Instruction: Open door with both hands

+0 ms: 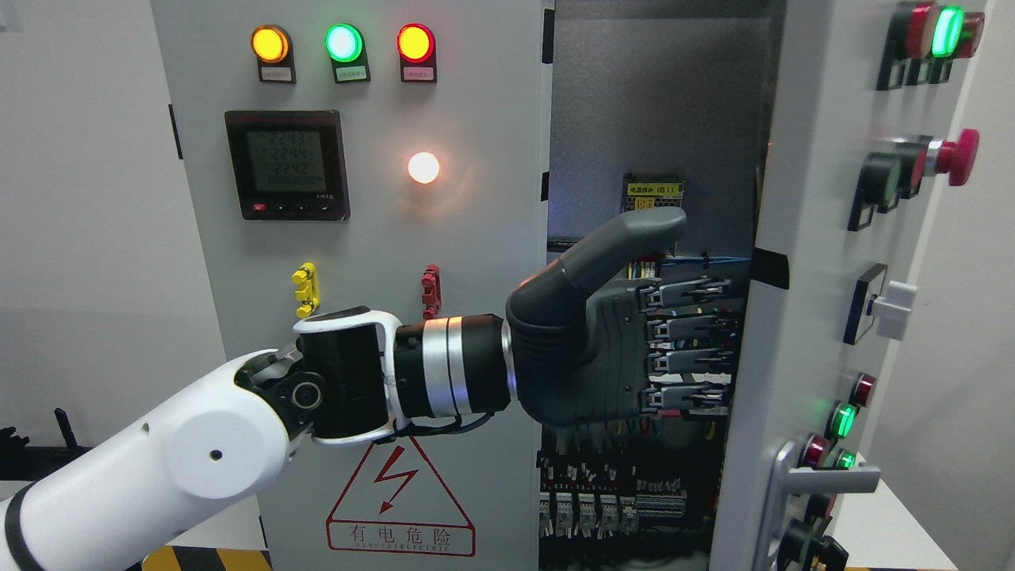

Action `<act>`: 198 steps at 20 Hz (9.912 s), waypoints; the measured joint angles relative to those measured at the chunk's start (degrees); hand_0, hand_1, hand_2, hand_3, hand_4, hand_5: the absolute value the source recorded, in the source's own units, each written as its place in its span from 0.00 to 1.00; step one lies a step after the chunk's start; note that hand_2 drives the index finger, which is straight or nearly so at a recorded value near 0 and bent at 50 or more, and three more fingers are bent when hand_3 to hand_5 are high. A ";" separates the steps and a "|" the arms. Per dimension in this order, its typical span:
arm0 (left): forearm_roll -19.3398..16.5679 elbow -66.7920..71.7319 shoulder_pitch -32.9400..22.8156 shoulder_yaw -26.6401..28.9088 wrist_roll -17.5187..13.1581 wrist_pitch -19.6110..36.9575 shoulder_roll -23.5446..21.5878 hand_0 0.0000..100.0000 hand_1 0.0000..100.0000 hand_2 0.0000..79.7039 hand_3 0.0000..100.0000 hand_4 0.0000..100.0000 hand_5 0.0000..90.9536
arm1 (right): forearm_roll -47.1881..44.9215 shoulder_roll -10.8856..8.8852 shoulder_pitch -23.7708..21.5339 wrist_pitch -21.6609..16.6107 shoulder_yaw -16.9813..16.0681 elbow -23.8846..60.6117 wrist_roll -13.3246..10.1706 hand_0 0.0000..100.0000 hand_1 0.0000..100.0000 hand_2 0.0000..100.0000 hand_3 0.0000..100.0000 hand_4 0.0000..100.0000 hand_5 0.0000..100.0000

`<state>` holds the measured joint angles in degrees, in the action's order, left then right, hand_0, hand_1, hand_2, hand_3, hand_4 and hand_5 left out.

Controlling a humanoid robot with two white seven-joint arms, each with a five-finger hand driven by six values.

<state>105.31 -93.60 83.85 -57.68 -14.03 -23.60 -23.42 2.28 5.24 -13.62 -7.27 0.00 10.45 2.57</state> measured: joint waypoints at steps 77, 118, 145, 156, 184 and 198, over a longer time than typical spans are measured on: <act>-13.61 12.14 0.01 -13.45 4.92 17.29 27.73 0.12 0.39 0.00 0.00 0.00 0.00 | 0.01 -0.02 0.23 -0.78 2.01 0.92 -1.96 0.50 0.18 0.00 0.00 0.00 0.00; -16.10 1.97 -22.69 -6.03 5.27 14.25 -2.54 0.12 0.39 0.00 0.00 0.00 0.00 | 0.01 0.02 0.59 -0.79 3.52 1.40 -2.89 0.51 0.20 0.00 0.00 0.00 0.00; -37.76 -6.67 -67.63 -4.75 2.51 21.56 -19.55 0.12 0.39 0.00 0.00 0.00 0.00 | -0.05 -0.09 0.58 -2.17 3.86 1.62 -1.83 0.53 0.20 0.00 0.00 0.00 0.00; -44.48 0.70 -84.16 -4.66 1.70 29.95 -21.55 0.12 0.39 0.00 0.00 0.00 0.00 | -0.15 -0.21 0.52 -2.37 3.72 2.81 -1.83 0.53 0.20 0.00 0.00 0.00 0.00; -60.26 61.92 -93.37 1.83 -3.44 37.82 3.23 0.12 0.39 0.00 0.00 0.00 0.00 | -0.17 -0.54 0.59 -2.26 3.67 3.42 -0.52 0.54 0.18 0.00 0.00 0.00 0.00; -83.01 80.10 -92.61 24.91 -3.05 37.33 15.02 0.12 0.39 0.00 0.00 0.00 0.00 | -0.19 -0.78 0.00 -2.26 3.26 4.68 1.26 0.55 0.16 0.00 0.00 0.00 0.00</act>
<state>22.30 -13.50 -8.76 -32.77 -17.08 13.73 -8.40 2.09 4.46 -13.63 -9.52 3.26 15.13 3.83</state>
